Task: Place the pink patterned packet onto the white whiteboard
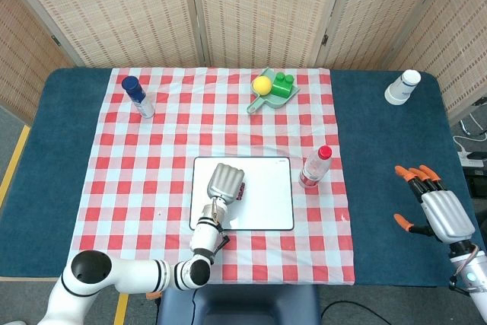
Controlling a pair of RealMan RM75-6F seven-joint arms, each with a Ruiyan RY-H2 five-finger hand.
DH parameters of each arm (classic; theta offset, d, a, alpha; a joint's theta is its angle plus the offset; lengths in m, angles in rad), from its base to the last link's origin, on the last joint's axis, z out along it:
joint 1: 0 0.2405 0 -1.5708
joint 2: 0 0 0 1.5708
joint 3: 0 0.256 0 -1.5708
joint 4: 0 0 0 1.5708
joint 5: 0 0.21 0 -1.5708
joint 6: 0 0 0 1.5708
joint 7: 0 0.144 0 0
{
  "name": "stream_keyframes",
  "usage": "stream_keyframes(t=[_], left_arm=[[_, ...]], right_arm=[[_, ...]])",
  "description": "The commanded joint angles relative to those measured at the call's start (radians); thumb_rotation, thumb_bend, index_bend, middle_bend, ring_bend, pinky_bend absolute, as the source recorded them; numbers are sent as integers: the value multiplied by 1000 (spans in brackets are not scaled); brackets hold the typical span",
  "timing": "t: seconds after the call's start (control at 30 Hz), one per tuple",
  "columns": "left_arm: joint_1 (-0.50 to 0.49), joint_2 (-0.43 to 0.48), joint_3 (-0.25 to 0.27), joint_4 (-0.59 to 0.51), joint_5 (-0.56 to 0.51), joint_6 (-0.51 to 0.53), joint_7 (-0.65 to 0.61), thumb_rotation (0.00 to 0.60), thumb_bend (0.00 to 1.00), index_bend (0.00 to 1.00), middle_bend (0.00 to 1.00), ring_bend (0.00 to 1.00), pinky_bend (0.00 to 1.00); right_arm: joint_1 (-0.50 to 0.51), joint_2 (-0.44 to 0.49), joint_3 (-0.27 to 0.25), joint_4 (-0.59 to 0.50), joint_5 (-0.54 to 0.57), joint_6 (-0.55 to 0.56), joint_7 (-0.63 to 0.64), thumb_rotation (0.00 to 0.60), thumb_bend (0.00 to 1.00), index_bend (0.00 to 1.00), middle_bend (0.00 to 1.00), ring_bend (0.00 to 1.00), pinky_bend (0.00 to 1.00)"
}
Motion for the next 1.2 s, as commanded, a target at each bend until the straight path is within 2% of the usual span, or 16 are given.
stream_keyframes(t=[0.03, 0.6, 0.77, 0.9, 1.0, 1.07, 1.1, 1.13, 1.2], left_arm=[[1, 5, -2, -3, 0, -1, -2, 600, 295, 491, 1000, 1000, 1000], [19, 51, 1, -60, 15, 22, -13, 600, 246, 406, 1000, 1000, 1000], [70, 156, 20, -184, 48, 105, -16, 600, 248, 411, 997, 1000, 1000], [171, 288, 45, -317, 123, 181, -120, 600, 275, 468, 958, 1000, 1000], [274, 363, 92, -375, 268, 252, -284, 600, 280, 481, 890, 983, 1000], [345, 401, 128, -398, 355, 297, -399, 600, 280, 441, 788, 893, 982], [357, 407, 135, -401, 369, 305, -417, 600, 279, 413, 745, 848, 964], [364, 412, 142, -402, 384, 308, -431, 600, 280, 364, 682, 785, 931], [409, 431, 166, -409, 437, 340, -501, 600, 275, 183, 419, 516, 737]], right_arm=[[0, 0, 1, 0, 1, 0, 0, 600, 212, 37, 140, 30, 75], [-2, 0, 3, -2, 5, 2, -6, 600, 211, 37, 140, 30, 75], [-3, 0, 2, -1, 3, 5, -3, 600, 212, 37, 140, 30, 75], [-3, -2, 1, -3, 1, 2, -11, 600, 211, 38, 140, 30, 75], [-3, -4, -3, -11, -7, 6, -24, 600, 211, 37, 140, 30, 75], [-3, -5, -4, -15, -10, 6, -31, 600, 211, 37, 140, 30, 75], [-3, -5, -5, -15, -11, 5, -32, 600, 211, 37, 140, 30, 75], [-3, -5, -5, -16, -11, 5, -33, 600, 211, 37, 140, 30, 75], [-3, -6, -6, -17, -11, 4, -35, 600, 210, 37, 140, 30, 75]])
